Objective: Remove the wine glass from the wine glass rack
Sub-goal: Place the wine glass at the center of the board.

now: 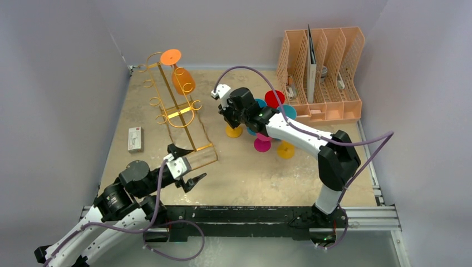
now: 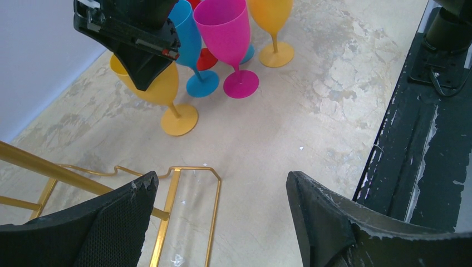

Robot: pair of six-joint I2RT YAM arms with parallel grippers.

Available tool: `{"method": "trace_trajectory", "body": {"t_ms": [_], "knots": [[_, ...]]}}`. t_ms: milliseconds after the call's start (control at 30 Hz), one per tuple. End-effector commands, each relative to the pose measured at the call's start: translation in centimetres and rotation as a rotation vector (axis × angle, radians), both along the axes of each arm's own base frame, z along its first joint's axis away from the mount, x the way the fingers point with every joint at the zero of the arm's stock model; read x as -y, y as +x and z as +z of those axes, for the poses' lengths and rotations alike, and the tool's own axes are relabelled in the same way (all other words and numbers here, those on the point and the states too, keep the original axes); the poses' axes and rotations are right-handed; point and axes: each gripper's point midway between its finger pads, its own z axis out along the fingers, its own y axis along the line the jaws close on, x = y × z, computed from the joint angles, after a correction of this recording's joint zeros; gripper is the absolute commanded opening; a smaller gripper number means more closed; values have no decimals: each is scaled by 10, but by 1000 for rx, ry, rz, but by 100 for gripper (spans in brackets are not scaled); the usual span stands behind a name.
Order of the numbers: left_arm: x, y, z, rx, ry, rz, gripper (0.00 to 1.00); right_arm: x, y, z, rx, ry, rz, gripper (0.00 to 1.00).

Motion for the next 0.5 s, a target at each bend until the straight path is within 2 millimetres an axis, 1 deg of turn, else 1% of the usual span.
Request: {"method": "trace_trajectory", "body": {"t_ms": [0,167,300,400,467], "knots": [[0,3,6,9,-9,11,84,-3,20,25,92,13,-42,0],[2,4,4,4,4,8,84,-2,22,23,100,-3,-40,1],[3,4,3,0,10,5,84,-4,23,21,92,-8,-34,7],[3,4,4,-1,10,3,84,-5,23,22,91,-6,-33,8],[2,3,4,1,6,3,84,-6,24,23,92,-4,-35,11]]}}
